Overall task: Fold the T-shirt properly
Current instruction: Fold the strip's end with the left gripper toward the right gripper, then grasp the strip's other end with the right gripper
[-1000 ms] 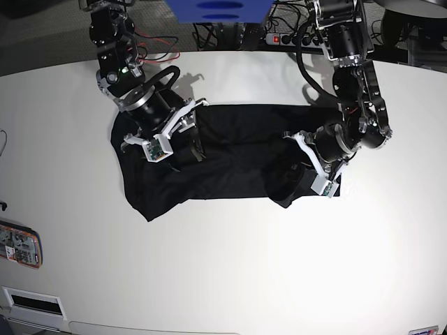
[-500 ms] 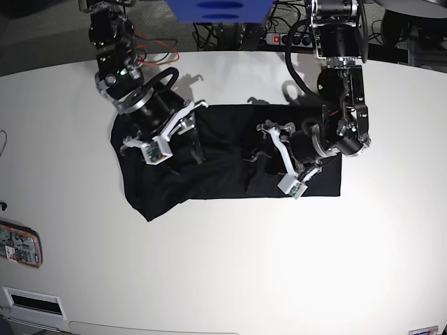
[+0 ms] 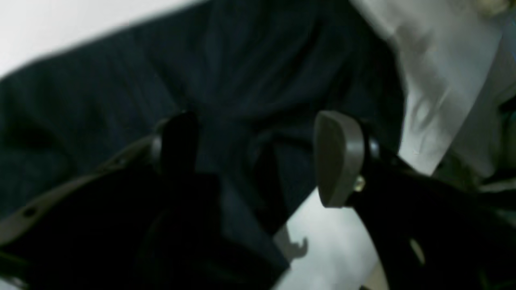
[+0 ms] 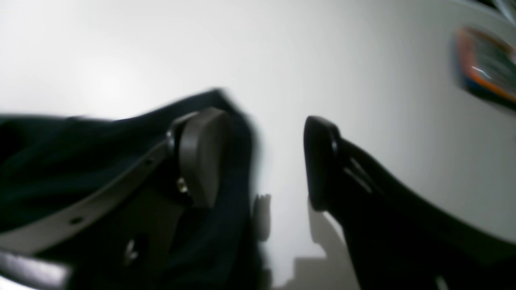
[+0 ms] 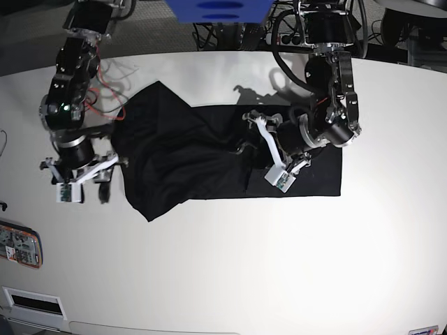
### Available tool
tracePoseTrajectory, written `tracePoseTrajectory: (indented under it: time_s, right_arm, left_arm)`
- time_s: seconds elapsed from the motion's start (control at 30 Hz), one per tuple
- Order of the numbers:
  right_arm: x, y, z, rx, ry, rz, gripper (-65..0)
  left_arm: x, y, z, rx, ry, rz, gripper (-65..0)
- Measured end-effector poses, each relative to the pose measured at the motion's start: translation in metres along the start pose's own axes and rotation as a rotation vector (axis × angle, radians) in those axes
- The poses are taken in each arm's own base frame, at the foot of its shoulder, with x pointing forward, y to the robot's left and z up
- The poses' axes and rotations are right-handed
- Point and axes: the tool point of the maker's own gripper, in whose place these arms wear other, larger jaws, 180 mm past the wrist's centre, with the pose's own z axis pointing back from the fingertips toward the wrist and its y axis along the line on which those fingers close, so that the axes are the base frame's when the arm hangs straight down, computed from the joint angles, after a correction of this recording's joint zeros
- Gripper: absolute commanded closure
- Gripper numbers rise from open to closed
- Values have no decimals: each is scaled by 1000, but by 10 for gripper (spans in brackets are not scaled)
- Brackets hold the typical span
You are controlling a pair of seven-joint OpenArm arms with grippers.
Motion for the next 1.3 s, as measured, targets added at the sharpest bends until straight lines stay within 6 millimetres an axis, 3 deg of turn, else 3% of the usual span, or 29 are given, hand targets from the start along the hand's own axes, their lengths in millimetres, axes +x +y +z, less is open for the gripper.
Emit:
tracePoseTrajectory:
  time_s: [0.13,0.2,0.33,0.5,0.57,0.63,0.73,0.83,1.17,1.3]
  right_arm:
    - [2,-14,-7,-27,17,-51,-317]
    - [-14,-18,-9,-37,84,-62,-318]
    - [-42,-19,-13,-31,172,-78,-318]
    - [-43,8,-18,147,142,-104,-317]
    - [-52,0,-18,127,162,-144,-313]
    - [-60,-15,-14,81,182,-153,-316]
    - [-56,-22,-14,65,164,-157,-317]
    - [-54,-16,-15,86,153,-159,-317]
    - [-72,-16,-7,79,195,-157,-316]
    - [-61,-17,-10,81,152,-165,-317]
  left_arm:
    - [58,-5,41,70,-148,-198,-426]
    - [69,-6,59,106,-164,-273,-426]
    - [51,16,71,202,-56,-350,-426]
    - [41,24,80,286,-127,-394,-426]
    - [30,22,78,303,-121,-406,-426]
    - [31,17,79,312,-176,-404,-426]
    - [21,19,82,340,-163,-406,-430]
    - [16,20,84,342,-159,-401,-426]
    - [12,31,92,378,-152,-382,-426]
    - [13,32,93,381,-155,-382,-426]
